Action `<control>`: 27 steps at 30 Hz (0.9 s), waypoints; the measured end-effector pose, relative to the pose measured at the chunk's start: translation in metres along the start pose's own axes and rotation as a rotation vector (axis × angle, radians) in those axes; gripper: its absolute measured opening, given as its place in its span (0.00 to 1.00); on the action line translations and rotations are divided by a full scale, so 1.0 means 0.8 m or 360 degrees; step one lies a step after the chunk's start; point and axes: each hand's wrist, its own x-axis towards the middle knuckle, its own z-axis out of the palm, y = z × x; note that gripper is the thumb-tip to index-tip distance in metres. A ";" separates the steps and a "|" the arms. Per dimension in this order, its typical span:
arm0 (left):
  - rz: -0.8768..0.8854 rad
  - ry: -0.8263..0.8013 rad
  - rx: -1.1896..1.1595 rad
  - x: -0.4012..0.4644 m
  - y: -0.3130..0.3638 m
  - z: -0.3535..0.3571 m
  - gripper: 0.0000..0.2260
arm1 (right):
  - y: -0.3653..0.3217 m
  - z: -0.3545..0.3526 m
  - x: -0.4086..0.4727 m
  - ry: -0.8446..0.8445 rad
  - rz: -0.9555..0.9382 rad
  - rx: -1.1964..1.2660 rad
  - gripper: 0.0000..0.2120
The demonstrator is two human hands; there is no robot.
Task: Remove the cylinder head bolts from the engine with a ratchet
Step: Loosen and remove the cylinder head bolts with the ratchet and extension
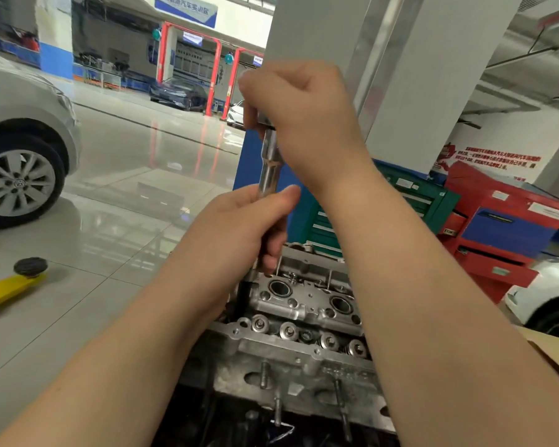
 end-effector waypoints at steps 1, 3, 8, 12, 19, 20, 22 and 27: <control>0.0063 0.0032 0.0094 -0.001 -0.001 0.000 0.16 | -0.002 0.002 -0.006 0.0130 0.0049 -0.0248 0.21; 0.0131 0.0017 0.0132 -0.004 -0.002 0.001 0.14 | -0.004 0.005 -0.022 0.0440 0.0112 -0.0832 0.24; 0.0189 -0.0079 0.0073 -0.002 -0.008 0.003 0.15 | -0.009 -0.007 -0.054 0.0579 0.0073 -0.0861 0.15; 0.0215 -0.0083 0.0112 0.002 -0.016 0.003 0.18 | -0.004 -0.024 -0.092 0.0927 -0.0197 -0.0350 0.06; 0.0270 -0.0086 0.0103 0.002 -0.021 0.007 0.23 | 0.004 -0.031 -0.104 0.0838 0.0933 0.1826 0.19; 0.0275 -0.0088 0.0087 0.001 -0.021 0.008 0.24 | 0.003 -0.030 -0.096 0.0774 0.0878 0.1951 0.19; 0.0282 -0.0074 0.0064 0.000 -0.020 0.008 0.24 | -0.005 -0.026 -0.076 0.0702 0.0836 0.2074 0.13; 0.0237 -0.0142 -0.0238 0.000 -0.020 -0.001 0.14 | -0.005 -0.015 -0.036 0.0134 0.1048 0.2101 0.14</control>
